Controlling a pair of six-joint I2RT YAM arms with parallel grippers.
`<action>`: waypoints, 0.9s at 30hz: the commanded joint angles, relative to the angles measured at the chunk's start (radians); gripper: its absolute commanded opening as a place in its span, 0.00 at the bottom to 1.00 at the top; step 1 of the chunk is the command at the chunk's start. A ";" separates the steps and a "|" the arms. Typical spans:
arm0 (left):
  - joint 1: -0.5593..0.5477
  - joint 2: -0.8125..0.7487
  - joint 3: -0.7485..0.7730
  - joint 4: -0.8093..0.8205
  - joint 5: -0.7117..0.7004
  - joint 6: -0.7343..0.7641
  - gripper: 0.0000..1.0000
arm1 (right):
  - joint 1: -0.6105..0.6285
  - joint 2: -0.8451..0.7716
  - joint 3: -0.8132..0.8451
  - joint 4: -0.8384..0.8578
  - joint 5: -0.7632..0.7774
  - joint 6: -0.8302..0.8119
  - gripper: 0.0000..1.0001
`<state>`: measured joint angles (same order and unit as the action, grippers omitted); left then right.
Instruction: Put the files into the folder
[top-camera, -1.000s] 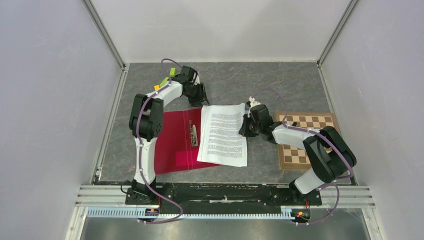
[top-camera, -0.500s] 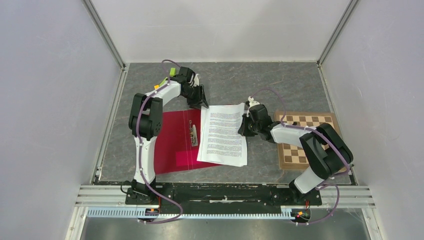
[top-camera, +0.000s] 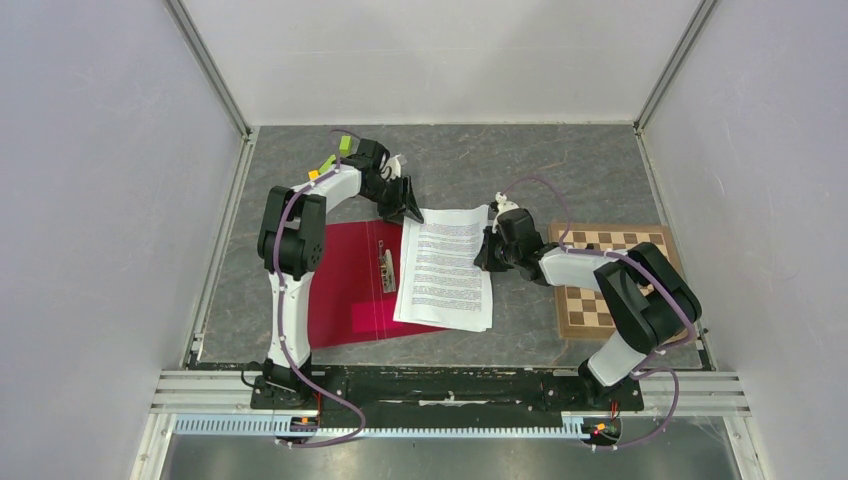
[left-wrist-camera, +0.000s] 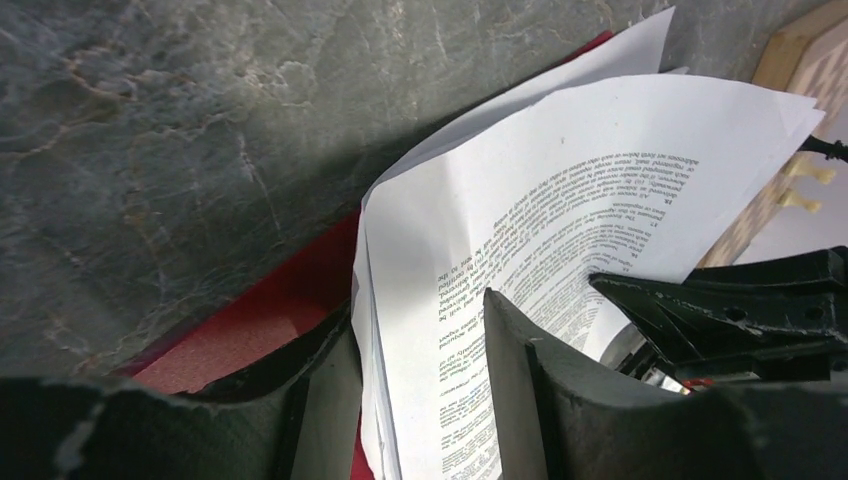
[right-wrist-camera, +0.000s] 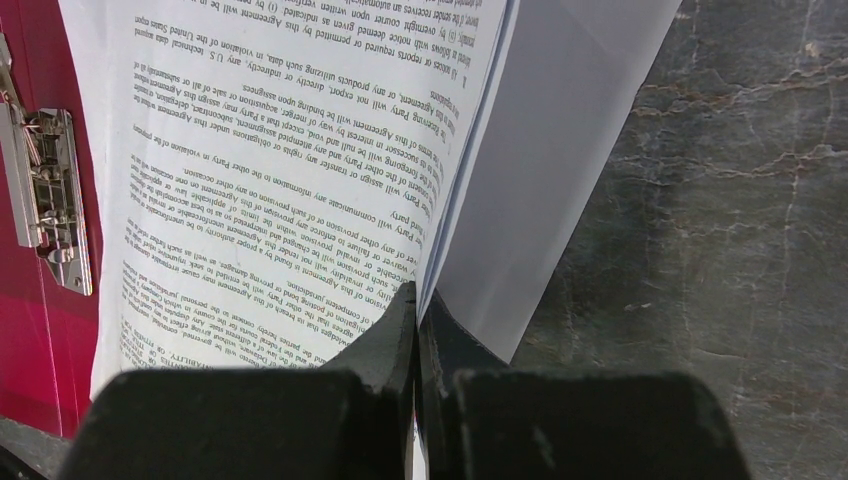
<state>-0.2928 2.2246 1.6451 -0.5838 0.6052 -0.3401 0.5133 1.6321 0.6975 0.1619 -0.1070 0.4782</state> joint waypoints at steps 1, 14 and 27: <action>0.000 -0.017 -0.032 0.004 0.059 0.033 0.53 | 0.004 0.021 0.008 0.025 0.005 -0.010 0.00; -0.018 -0.084 -0.153 0.029 0.097 0.009 0.50 | 0.003 0.036 -0.012 0.062 -0.002 -0.005 0.00; -0.108 -0.144 -0.192 0.017 -0.115 -0.042 0.06 | 0.004 0.026 -0.041 0.094 -0.006 -0.004 0.00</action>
<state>-0.3630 2.1323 1.4452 -0.5396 0.6395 -0.3691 0.5133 1.6493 0.6804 0.2417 -0.1127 0.4805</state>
